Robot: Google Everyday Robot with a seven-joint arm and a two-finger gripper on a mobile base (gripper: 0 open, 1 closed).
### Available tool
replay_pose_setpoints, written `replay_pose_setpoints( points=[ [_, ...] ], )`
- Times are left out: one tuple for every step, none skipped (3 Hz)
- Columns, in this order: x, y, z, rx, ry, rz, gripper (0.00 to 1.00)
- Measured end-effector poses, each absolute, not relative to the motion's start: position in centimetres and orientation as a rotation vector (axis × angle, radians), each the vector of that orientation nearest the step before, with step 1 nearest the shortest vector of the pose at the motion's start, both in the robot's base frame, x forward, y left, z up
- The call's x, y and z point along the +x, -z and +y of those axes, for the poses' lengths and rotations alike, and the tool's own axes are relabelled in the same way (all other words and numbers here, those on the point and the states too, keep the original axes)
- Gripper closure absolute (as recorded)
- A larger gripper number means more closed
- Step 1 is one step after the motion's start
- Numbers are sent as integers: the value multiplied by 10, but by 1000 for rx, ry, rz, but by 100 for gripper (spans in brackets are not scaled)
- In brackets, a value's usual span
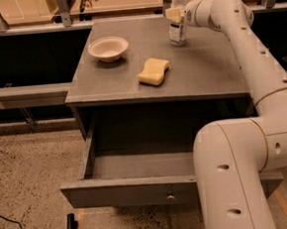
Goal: Place blue plastic bottle into top drawer
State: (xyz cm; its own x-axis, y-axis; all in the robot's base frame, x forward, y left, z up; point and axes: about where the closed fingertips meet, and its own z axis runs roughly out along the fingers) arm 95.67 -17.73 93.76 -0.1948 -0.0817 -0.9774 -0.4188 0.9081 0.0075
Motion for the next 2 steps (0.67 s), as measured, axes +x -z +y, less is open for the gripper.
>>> replay_pose_setpoints(
  points=[
    [948, -945, -179, -413, -341, 1743, 88],
    [925, -975, -188, -481, -365, 1685, 100]
  ],
)
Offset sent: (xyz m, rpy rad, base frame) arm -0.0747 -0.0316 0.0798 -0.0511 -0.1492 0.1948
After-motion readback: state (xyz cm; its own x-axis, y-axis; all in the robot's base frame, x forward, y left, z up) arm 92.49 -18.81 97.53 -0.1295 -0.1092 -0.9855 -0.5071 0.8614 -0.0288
